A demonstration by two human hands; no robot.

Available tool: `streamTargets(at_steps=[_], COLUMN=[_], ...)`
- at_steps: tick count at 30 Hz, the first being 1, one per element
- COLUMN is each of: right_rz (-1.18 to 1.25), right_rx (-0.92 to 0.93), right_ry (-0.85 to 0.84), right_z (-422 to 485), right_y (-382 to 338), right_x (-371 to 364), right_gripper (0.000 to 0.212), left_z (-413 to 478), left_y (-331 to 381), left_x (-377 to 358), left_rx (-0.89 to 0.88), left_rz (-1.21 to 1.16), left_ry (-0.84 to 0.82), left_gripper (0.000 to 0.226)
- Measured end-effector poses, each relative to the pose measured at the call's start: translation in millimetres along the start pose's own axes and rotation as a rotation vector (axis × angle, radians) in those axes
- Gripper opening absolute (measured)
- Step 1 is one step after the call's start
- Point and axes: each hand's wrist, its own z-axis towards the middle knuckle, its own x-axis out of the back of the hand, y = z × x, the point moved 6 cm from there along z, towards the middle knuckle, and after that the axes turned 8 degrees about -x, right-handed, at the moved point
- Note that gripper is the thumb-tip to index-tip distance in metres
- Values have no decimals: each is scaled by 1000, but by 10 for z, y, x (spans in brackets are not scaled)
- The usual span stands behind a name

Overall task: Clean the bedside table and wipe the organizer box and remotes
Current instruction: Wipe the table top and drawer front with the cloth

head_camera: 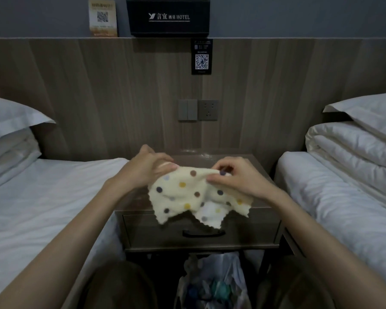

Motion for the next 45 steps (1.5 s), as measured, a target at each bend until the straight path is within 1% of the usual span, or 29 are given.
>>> streamTargets(at_steps=[1, 2, 4, 5, 6, 7, 8, 11, 12, 15, 16, 18, 19, 21, 23, 25, 26, 27, 28, 29, 31, 33, 34, 35, 38, 40, 42, 45], right_rz=[-21, -45, -114, -150, -180, -200, -207, -246, -291, -448, -461, -348, -239, 27, 327, 637, 746, 795, 787, 742, 665, 694, 688, 633, 364, 174, -38, -227], right_rx=[28, 49, 90, 109, 124, 132, 132, 53, -12, -234, -281, -333, -364, -482, -585, -579, -548, -512, -470, -427, -363, -362, -372, -379, -381, -343, -296, -303], right_ry=[-2, -18, -44, -46, -42, -32, -19, 27, 22, -17, -4, 47, 88, 177, 184, 133, 106, 85, 78, 87, 132, 180, 213, 265, 447, 517, 553, 536], right_z=[33, 72, 163, 208, 251, 283, 308, 357, 368, 362, 349, 332, 332, 338, 333, 331, 320, 312, 307, 303, 284, 277, 279, 289, 377, 472, 644, 1007], right_y=[-45, -92, -192, -237, -271, -296, -303, -162, -51, 320, 410, 521, 550, 609, 616, 537, 487, 464, 458, 470, 528, 620, 664, 707, 863, 959, 1103, 1509], right_x=[36, 66, 134, 175, 219, 268, 322, 468, 484, 423, 394, 329, 294, 205, 45, -112, -159, -189, -196, -185, -134, -78, -23, 63, 420, 619, 741, 779], right_gripper=[8, 7, 7, 7, 7, 8, 9, 15, 17, 11, 14, 19, 19, 24, 31, 30, 32, 39, 47, 54, 60, 51, 46, 43, 40, 42, 43, 44], left_z=[16, 46, 96, 119, 149, 178, 214, 323, 343, 358, 364, 370, 382, 405, 420, 413, 402, 391, 385, 389, 419, 449, 463, 475, 549, 606, 704, 923], left_y=[24, 106, 364, 470, 524, 549, 540, 429, 378, 302, 284, 274, 270, 278, 348, 490, 572, 653, 714, 739, 698, 612, 546, 463, 105, -178, -420, -658], left_x=[-30, -67, -184, -252, -315, -355, -370, -320, -297, -247, -250, -277, -306, -373, -471, -587, -642, -695, -729, -745, -771, -777, -769, -749, -645, -649, -722, -934], left_rx=[-28, -104, -287, -331, -332, -307, -286, -216, -175, -105, -87, -54, -33, 7, 30, 42, 67, 100, 127, 145, 152, 129, 118, 112, 91, 121, 156, 165], left_rz=[13, -20, -202, -309, -402, -478, -512, -440, -420, -277, -243, -237, -263, -365, -522, -756, -923, -1109, -1264, -1358, -1405, -1300, -1198, -1073, -577, -316, -161, -29], left_ry=[-21, -30, -78, -118, -149, -153, -132, -7, 25, 106, 125, 175, 204, 264, 285, 251, 207, 151, 106, 83, 47, 3, -14, -15, 11, 12, 13, -35], left_gripper=[55, 63, 66, 70, 72, 67, 55, 13, 6, 11, 12, 13, 13, 13, 13, 16, 21, 27, 32, 37, 46, 53, 54, 55, 41, 39, 40, 40])
